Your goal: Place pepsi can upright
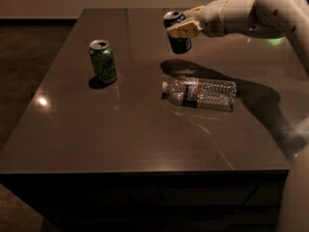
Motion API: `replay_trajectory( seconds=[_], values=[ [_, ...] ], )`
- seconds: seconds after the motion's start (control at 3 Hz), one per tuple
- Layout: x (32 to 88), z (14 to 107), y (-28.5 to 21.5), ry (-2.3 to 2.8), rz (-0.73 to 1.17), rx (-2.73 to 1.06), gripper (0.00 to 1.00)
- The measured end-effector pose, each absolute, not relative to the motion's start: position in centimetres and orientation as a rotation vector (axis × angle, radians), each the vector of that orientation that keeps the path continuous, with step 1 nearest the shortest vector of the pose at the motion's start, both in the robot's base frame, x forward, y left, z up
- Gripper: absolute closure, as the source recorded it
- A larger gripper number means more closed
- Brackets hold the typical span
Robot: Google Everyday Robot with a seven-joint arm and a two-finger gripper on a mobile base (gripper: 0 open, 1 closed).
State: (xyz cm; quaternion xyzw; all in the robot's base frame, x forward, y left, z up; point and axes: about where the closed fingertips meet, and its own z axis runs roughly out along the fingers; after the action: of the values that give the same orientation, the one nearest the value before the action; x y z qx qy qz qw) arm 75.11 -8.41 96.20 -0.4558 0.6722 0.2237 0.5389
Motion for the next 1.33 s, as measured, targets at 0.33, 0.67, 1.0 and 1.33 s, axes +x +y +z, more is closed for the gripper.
replay_trajectory(
  seconds=[0.33, 0.67, 1.0, 1.33],
  values=[
    [76.1, 95.5, -9.2, 1.601, 0.563, -0.989, 1.0],
    [76.7, 94.6, -9.4, 1.619, 0.62, -0.878, 1.0],
    [77.1, 94.1, -9.4, 1.61, 0.66, -0.818, 1.0],
    [77.5, 93.4, -9.4, 1.582, 0.693, -0.787, 0.85]
  ],
)
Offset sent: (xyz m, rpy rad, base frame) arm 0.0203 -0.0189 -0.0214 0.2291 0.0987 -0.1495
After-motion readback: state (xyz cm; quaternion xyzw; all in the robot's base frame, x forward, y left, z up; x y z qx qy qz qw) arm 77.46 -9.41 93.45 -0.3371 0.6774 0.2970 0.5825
